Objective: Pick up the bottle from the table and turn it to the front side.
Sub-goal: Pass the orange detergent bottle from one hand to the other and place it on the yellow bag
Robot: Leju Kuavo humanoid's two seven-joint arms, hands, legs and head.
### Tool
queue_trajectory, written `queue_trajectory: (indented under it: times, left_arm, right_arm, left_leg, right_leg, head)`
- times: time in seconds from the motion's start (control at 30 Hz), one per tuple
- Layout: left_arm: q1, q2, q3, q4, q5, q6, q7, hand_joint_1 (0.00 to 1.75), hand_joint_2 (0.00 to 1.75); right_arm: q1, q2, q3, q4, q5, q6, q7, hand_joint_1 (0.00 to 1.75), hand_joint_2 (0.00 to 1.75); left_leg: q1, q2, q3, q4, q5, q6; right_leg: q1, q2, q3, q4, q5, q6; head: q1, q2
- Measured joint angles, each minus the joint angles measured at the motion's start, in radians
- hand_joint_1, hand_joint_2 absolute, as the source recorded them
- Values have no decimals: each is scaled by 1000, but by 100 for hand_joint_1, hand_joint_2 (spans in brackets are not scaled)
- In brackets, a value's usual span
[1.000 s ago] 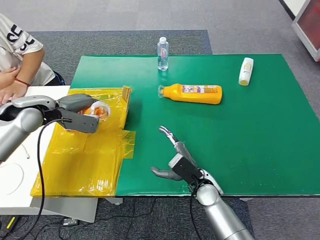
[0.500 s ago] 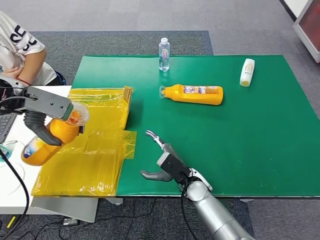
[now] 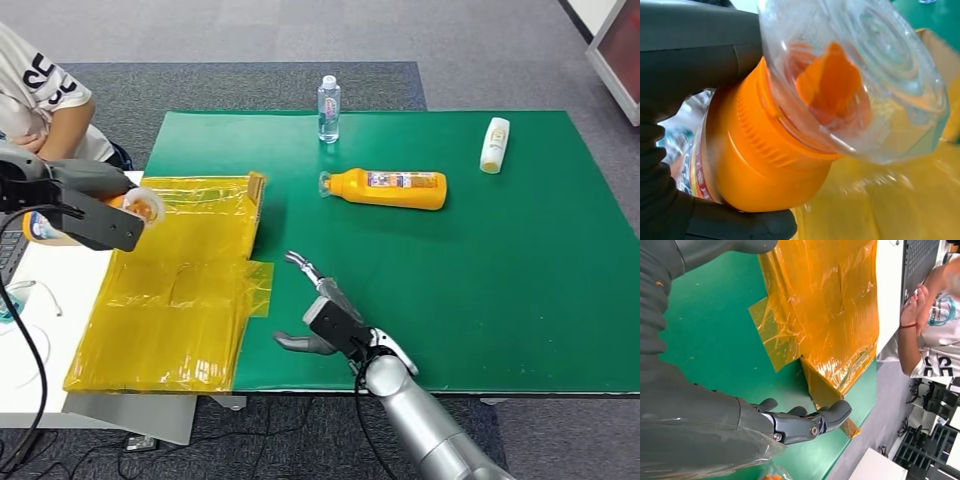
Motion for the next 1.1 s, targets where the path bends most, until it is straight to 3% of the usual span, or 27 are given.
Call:
queue_trajectory:
  times: [0.13, 0.4, 0.8, 1.1]
  left_arm:
    - [67, -61, -1, 90, -69, 53, -32, 175, 175]
    - [145, -138, -6, 194, -80, 51, -56, 175, 175]
    - [154, -202, -8, 300, -71, 103, -72, 175, 175]
    - [161, -294, -7, 440, -56, 129, -92, 175, 175]
  right_arm:
    - [1, 9, -5, 0, 14, 0, 1, 0, 175]
    - [3, 15, -6, 9, 20, 4, 1, 0, 175]
    - [2, 26, -11, 25, 19, 6, 1, 0, 175]
    - [28, 26, -57, 24, -6, -11, -3, 0, 175]
  left_leg:
    - [0, 0, -2, 0, 1, -1]
    - [0, 1, -3, 1, 1, -1]
    - [0, 1, -3, 1, 2, -1]
    - [-1, 1, -3, 1, 2, 0]
  right_leg:
    - [0, 0, -3, 0, 2, 0]
    - [0, 0, -4, 0, 3, 0]
    - [0, 0, -4, 0, 3, 0]
    - [-1, 0, -4, 0, 3, 1]
  head:
    - [0, 0]
    - [0, 0]
    - [0, 0]
    - [0, 0]
